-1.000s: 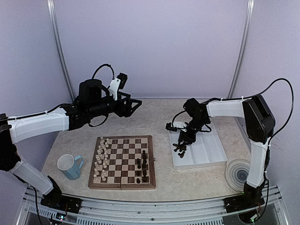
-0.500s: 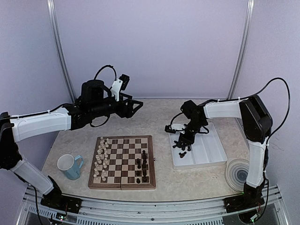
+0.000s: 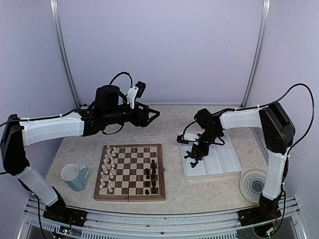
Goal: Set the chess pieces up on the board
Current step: Pick up the chess pile from the storage box, then pass from the left arm to the right
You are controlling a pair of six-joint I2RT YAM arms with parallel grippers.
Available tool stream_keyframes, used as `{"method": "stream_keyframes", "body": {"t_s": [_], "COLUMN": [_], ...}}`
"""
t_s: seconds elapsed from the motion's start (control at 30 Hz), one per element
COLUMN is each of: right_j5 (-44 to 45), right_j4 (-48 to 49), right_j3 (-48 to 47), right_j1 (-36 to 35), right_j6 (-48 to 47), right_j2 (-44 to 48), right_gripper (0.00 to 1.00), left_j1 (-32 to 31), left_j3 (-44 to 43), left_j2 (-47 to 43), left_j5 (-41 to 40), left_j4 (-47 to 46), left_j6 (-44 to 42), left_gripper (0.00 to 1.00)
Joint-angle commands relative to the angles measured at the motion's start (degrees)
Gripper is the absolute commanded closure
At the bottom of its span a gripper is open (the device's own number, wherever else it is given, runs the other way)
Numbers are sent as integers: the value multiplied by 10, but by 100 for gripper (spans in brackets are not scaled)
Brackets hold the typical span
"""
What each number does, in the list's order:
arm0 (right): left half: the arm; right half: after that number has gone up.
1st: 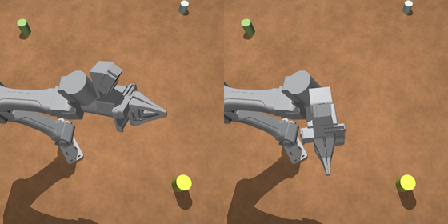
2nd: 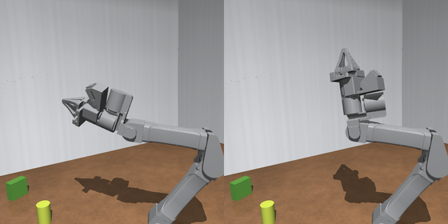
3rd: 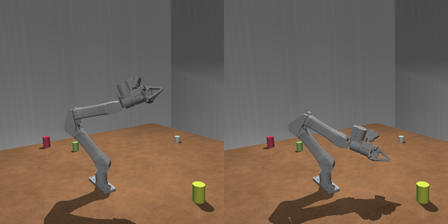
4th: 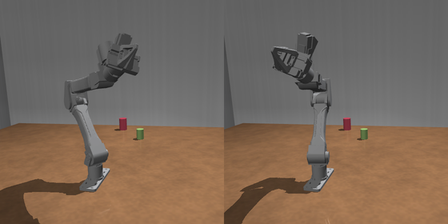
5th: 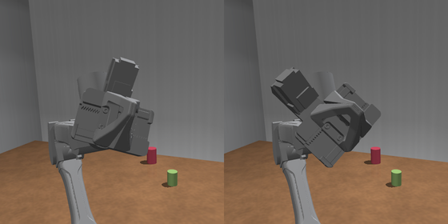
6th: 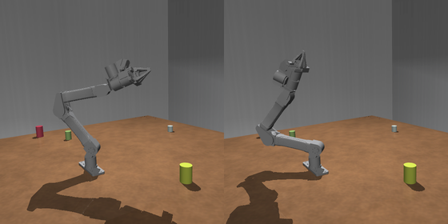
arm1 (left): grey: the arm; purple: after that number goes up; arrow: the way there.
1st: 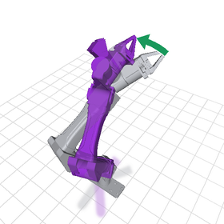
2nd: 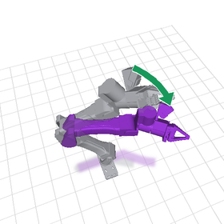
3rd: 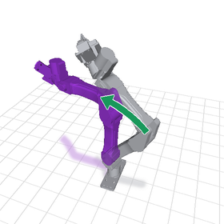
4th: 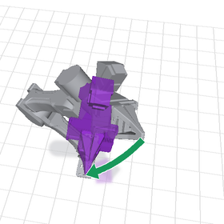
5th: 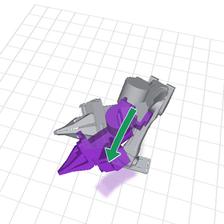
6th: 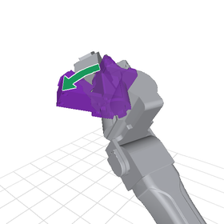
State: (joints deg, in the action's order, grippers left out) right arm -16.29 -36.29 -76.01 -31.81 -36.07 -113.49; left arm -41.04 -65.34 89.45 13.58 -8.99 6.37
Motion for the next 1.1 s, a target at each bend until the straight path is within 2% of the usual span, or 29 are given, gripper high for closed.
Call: {"method": "stream_keyframes", "body": {"t_s": [0.0, 0.2, 0.3, 0.4, 0.6, 0.77, 1.07], "right_j5": [-31, -61, -72, -80, -107, -114, -105], "right_j4": [26, 46, 61, 76, 93, 94, 98], "right_j3": [30, 53, 66, 81, 103, 106, 109], "right_j1": [2, 12, 15, 18, 19, 19, 19], "right_j6": [-9, -10, -8, -7, -16, -20, -18], "right_j2": [52, 111, 138, 164, 218, 242, 253], "right_gripper": [88, 88, 87, 87, 86, 85, 85], "left_j1": [-5, -15, -17, -20, -39, -49, -69], "left_j3": [-25, -34, -53, -84, -208, -270, -305], "left_j2": [30, 74, 106, 151, 241, 301, 350], "left_j5": [41, 50, 31, 48, 86, 128, 178], "left_j4": [-18, -50, -44, -36, 49, 80, 88], "left_j6": [69, 150, 218, 276, 292, 303, 316], "left_gripper": [23, 24, 26, 30, 32, 35, 46]}}
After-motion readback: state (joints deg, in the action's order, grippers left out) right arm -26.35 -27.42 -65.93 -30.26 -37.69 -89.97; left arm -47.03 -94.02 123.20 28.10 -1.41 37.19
